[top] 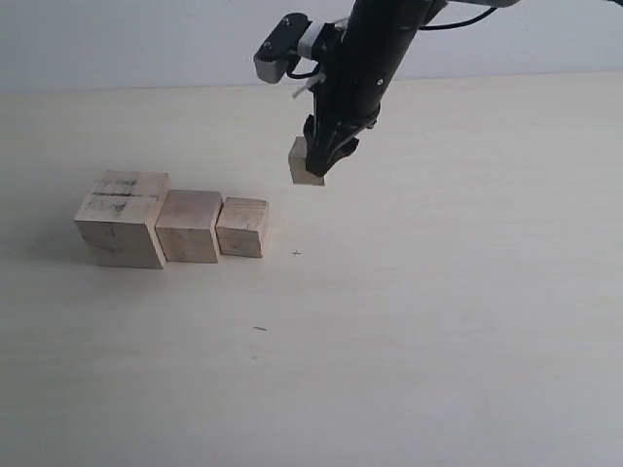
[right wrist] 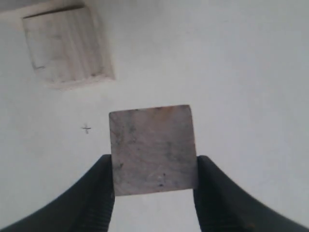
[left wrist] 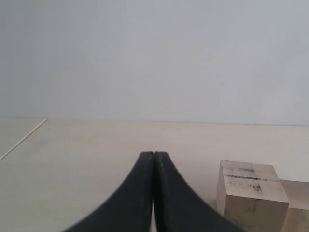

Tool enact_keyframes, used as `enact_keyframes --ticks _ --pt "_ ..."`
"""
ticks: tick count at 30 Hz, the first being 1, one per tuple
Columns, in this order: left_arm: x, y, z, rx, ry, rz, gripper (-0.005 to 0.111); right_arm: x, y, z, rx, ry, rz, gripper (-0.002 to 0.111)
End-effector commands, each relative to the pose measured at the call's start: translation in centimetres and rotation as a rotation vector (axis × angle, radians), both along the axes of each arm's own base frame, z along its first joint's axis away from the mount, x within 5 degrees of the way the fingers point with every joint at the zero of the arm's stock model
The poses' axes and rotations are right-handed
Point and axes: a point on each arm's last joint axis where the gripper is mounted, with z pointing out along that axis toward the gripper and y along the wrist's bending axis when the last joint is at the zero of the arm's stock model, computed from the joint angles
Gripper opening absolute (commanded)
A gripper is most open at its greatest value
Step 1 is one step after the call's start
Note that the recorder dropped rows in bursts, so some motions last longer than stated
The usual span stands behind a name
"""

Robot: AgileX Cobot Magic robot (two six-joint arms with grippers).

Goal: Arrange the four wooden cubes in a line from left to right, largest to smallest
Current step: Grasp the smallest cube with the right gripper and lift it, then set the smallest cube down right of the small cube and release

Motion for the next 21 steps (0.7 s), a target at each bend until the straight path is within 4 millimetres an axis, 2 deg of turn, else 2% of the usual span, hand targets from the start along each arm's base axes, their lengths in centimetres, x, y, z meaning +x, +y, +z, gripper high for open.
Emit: enact_keyframes --ticks 1,8,13,17,21 --pt "-0.1 0.0 0.1 -0.004 -0.009 0.001 0.003 -1.3 -0.3 -1.7 0.006 0.081 0.046 0.000" --pt "-0.1 0.0 0.1 -0.004 -0.009 0.001 0.003 -2.8 -0.5 -4.8 0.056 0.139 0.079 0.000" --pt "-0.1 0.0 0.1 -0.004 -0.009 0.001 0.003 -3.8 0.7 -5.7 0.069 0.089 0.118 0.000" --pt "-0.1 0.0 0.1 -0.004 -0.009 0.001 0.003 -3.8 1.7 -6.0 0.093 0.026 0.118 0.000" --pt "-0.1 0.0 0.1 -0.004 -0.009 0.001 0.003 -3.6 2.0 -7.1 0.090 0.003 0.127 0.000"
